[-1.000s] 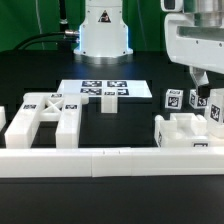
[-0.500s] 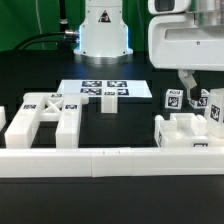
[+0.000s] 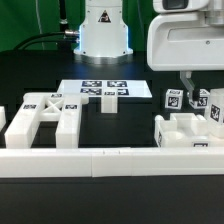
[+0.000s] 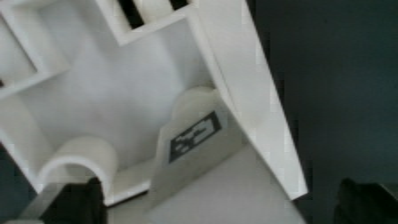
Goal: Assemble chair
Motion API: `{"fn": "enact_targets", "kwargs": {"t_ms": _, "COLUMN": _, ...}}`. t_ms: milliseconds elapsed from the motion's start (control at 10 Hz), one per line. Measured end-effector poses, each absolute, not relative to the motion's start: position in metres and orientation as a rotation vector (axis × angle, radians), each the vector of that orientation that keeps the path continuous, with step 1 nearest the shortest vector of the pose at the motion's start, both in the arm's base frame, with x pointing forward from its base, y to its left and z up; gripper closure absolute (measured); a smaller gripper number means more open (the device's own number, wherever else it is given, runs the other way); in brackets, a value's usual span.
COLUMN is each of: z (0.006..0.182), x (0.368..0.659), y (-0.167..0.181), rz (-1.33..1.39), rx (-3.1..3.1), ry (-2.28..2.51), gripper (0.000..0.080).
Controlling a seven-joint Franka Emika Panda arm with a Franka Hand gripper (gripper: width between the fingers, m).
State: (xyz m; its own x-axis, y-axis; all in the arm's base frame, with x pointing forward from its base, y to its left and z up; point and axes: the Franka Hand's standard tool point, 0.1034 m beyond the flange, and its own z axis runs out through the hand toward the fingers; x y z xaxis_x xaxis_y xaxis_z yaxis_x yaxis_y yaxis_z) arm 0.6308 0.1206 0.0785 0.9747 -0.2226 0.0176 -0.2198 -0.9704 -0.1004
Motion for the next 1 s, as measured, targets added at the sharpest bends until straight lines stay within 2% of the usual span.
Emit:
{"fn": "enact_targets", "kwargs": {"t_ms": 600, "z": 0.0734, "x": 0.6301, "y": 0.1191, "rz": -0.083, "rx": -3.044, "ry": -0.292, "gripper": 0.0151}}
{"fn": "enact_targets", "kwargs": {"t_ms": 700, "z": 0.0731, "x": 0.6300, "y": 0.1191, "rz": -0.083, "rx": -3.043, "ry": -0.295, "gripper": 0.0244}}
{"fn": "enact_targets", "kwargs": {"t_ms": 800, "z": 0.0729, "x": 0.6299, "y": 0.1192, "rz": -0.082, "rx": -3.043, "ry": -0.294, "gripper": 0.0244}}
{"fn": "enact_targets", "kwargs": {"t_ms": 900, "z": 0.0728, "x": 0.6299, "y": 0.1191, "rz": -0.082, "rx": -3.043, "ry": -0.294, "gripper": 0.0426}}
{"fn": "enact_targets", "kwargs": {"t_ms": 1000, "z": 0.0728, "x": 0.6300, "y": 0.1188, "rz": -0.082, "rx": -3.044, "ry": -0.293, "gripper": 0.0426}}
